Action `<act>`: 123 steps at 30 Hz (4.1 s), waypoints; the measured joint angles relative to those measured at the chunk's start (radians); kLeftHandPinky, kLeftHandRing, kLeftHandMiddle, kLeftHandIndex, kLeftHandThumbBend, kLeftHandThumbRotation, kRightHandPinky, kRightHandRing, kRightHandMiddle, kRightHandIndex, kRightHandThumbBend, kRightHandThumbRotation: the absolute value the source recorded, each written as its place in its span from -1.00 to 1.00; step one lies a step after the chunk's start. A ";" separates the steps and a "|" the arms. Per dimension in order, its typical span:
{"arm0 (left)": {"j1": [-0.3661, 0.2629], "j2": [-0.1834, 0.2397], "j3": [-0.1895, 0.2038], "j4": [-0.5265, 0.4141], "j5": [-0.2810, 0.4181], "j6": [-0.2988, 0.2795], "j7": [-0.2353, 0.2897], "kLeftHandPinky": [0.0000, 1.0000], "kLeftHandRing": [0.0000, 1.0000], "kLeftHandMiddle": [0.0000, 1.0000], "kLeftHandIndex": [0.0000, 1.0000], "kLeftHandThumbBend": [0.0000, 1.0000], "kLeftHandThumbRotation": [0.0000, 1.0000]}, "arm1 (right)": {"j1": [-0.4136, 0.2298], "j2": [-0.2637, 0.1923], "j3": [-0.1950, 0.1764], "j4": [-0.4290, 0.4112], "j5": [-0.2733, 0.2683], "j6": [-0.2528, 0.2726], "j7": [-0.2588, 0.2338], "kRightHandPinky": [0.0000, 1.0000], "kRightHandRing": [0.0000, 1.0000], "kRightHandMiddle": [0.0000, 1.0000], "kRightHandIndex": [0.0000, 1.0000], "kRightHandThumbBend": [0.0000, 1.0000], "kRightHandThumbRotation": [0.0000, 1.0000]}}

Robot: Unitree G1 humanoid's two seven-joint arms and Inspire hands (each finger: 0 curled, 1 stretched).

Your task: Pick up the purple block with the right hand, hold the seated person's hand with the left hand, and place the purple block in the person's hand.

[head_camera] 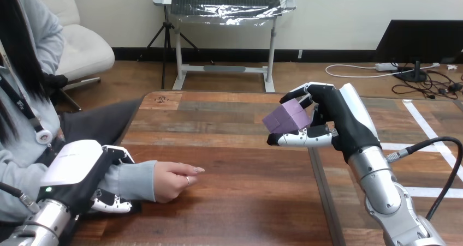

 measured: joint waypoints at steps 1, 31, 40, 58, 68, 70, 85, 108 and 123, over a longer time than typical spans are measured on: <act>-0.001 0.000 -0.002 0.001 -0.001 -0.001 0.001 -0.26 -0.18 -0.08 -0.05 1.00 -0.82 | 0.000 0.000 0.000 -0.001 0.000 0.002 0.000 -0.91 -0.83 -0.73 -0.67 -0.30 -1.00; -0.012 -0.009 -0.017 0.032 -0.040 -0.065 0.013 -0.44 -0.34 -0.21 -0.19 0.92 -1.00 | 0.002 0.001 0.000 -0.011 0.001 0.007 0.020 -0.91 -0.82 -0.72 -0.65 -0.30 -1.00; -0.009 -0.008 -0.017 0.032 -0.046 -0.085 0.013 -0.45 -0.35 -0.21 -0.19 0.92 -1.00 | 0.002 0.002 0.001 -0.010 0.001 0.007 0.020 -0.90 -0.82 -0.71 -0.65 -0.30 -1.00; 0.000 -0.008 -0.018 0.026 -0.063 -0.100 0.012 -0.59 -0.49 -0.35 -0.31 0.86 -1.00 | 0.002 0.038 0.003 0.015 0.000 0.007 0.031 -0.89 -0.80 -0.70 -0.62 -0.28 -1.00; 0.005 -0.006 -0.018 0.020 -0.063 -0.115 0.012 -0.63 -0.53 -0.39 -0.34 0.82 -1.00 | 0.002 0.039 0.003 0.035 -0.001 0.006 0.032 -0.90 -0.81 -0.70 -0.63 -0.29 -1.00; 0.008 -0.006 -0.018 0.017 -0.063 -0.117 0.012 -0.63 -0.53 -0.39 -0.35 0.82 -1.00 | 0.002 0.039 0.003 0.038 -0.001 0.006 0.032 -0.90 -0.81 -0.70 -0.64 -0.29 -1.00; 0.016 -0.004 -0.017 -0.015 -0.064 -0.127 0.010 -0.65 -0.55 -0.41 -0.38 0.81 -1.00 | 0.002 0.042 0.004 0.050 -0.002 0.005 0.037 -0.90 -0.81 -0.71 -0.65 -0.31 -1.00; 0.036 0.000 -0.016 -0.167 -0.066 -0.129 -0.014 -0.65 -0.55 -0.41 -0.35 0.79 -1.00 | 0.002 0.103 0.027 0.058 -0.038 -0.001 0.035 -0.89 -0.81 -0.71 -0.65 -0.31 -0.96; 0.053 0.000 0.010 -0.255 -0.108 -0.128 -0.094 -0.63 -0.53 -0.39 -0.35 0.77 -1.00 | 0.002 0.145 0.045 0.054 -0.039 0.020 0.066 -0.88 -0.80 -0.68 -0.61 -0.31 -0.81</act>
